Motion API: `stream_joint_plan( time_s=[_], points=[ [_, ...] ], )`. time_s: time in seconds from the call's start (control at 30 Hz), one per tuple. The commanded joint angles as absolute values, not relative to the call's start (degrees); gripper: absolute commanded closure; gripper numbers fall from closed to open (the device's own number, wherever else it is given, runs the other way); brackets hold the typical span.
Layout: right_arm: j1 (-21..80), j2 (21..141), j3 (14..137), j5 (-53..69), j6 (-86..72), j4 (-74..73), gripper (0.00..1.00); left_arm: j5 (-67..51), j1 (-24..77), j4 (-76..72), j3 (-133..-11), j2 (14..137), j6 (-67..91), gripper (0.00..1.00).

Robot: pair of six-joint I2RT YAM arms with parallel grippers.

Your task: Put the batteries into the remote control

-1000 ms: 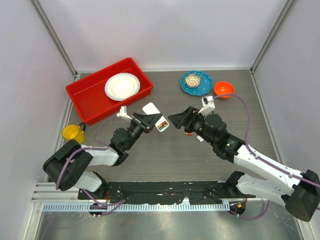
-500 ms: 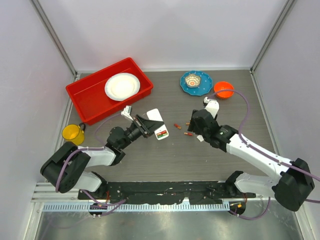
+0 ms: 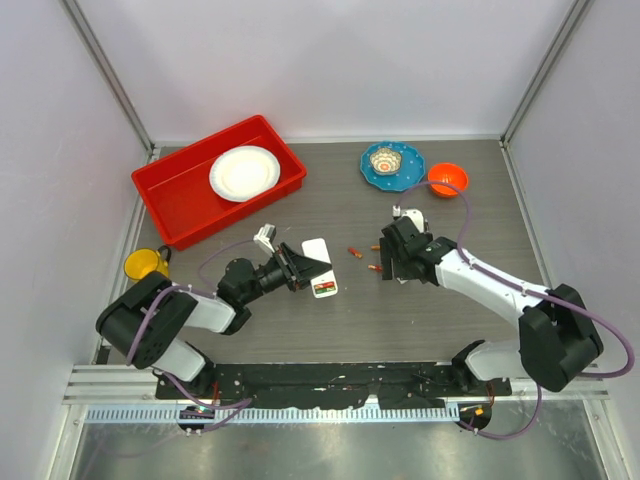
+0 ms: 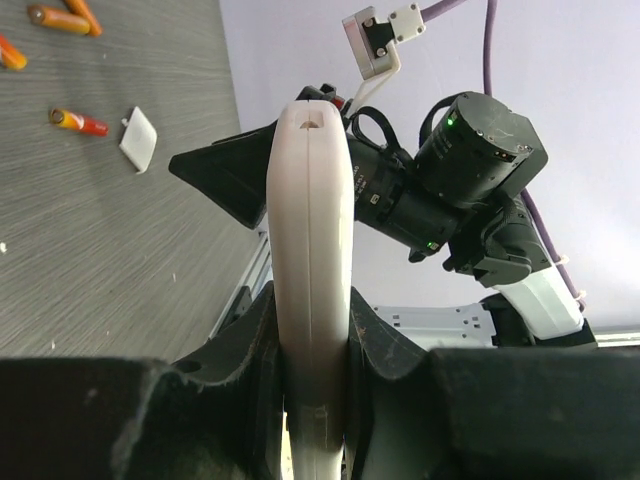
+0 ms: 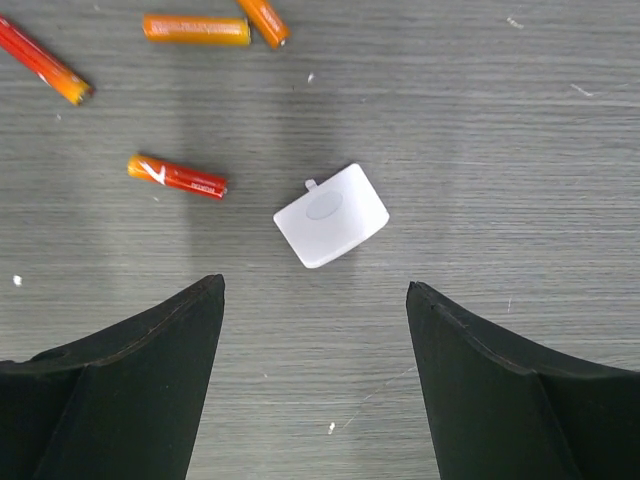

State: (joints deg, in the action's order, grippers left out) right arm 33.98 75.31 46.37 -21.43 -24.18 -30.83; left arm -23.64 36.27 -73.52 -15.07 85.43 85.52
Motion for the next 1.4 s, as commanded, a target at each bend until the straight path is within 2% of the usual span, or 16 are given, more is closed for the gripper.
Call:
stream_joint_plan(
  time_s=[0.0, 0.93, 1.23, 1.37],
  points=[
    [32.3, 76.5, 48.3, -17.8, -20.7, -31.6, 0.21, -25.7, 36.2, -88.6, -15.6, 86.9, 87.5, 1.00],
    [27.1, 88.9, 47.9, -16.6, -22.6, -24.3, 0.22, -25.7, 36.2, -88.6, -16.2, 88.4, 86.8, 1.00],
    [26.5, 89.1, 46.3, -17.6, -25.7, -22.4, 0.29, -25.6, 36.2, -88.6, -16.2, 89.0, 86.9, 1.00],
    [26.5, 87.4, 44.1, -17.6, -27.0, -20.3, 0.27, -25.5, 36.2, -88.6, -16.2, 89.3, 87.0, 1.00]
  ],
)
